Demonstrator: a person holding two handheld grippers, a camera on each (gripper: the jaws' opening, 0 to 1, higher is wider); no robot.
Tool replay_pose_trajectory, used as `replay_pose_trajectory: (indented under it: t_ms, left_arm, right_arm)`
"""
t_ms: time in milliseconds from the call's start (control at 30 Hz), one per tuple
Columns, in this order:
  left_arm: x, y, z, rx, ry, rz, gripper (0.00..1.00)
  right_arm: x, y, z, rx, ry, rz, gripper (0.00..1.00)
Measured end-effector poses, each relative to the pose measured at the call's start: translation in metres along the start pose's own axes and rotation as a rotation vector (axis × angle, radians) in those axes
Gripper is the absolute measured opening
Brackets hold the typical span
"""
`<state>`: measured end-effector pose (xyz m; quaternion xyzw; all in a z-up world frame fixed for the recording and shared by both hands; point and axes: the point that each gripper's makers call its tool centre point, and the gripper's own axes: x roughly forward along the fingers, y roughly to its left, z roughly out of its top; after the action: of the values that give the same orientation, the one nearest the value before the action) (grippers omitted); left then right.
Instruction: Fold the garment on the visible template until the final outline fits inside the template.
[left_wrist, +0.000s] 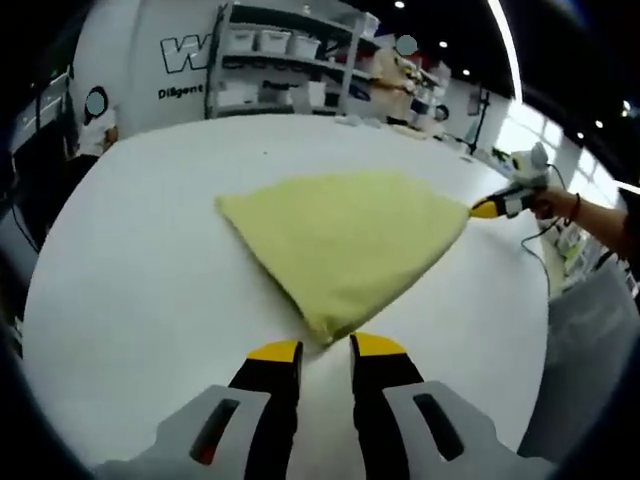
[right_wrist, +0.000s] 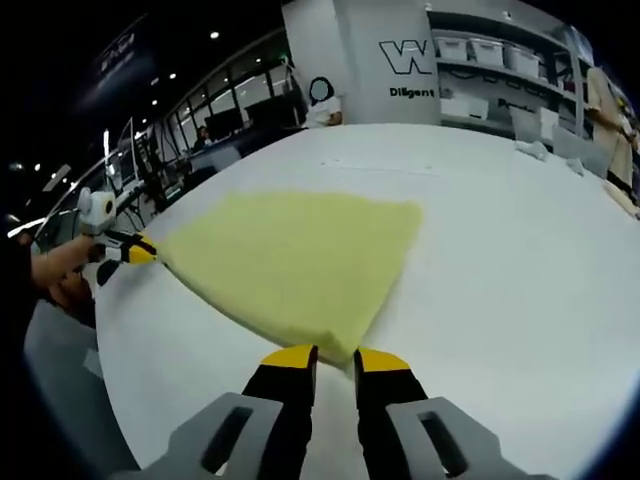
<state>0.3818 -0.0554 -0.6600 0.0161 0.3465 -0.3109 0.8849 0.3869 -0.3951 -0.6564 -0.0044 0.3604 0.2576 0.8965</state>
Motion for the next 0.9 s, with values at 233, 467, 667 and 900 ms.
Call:
replay_pose_trajectory:
  t_ms: [233,467,667,900]
  left_arm:
    - [0.011,-0.003,-0.002,-0.029,-0.001,0.026,0.13]
    - [0.012,0.000,-0.004,0.002,0.001,0.044,0.05]
    - [0.011,0.003,-0.006,0.056,0.005,0.051,0.00]
    - [0.007,0.006,-0.003,0.157,0.013,0.047,0.00]
  right_arm:
    - [0.000,-0.001,-0.002,-0.006,0.004,-0.006,0.06]
    - [0.001,-0.004,-0.005,-0.027,-0.002,-0.010,0.01]
    - [0.002,-0.003,-0.005,-0.042,-0.008,-0.007,0.00]
    - [-0.002,-0.007,-0.003,-0.074,0.001,-0.016,0.00]
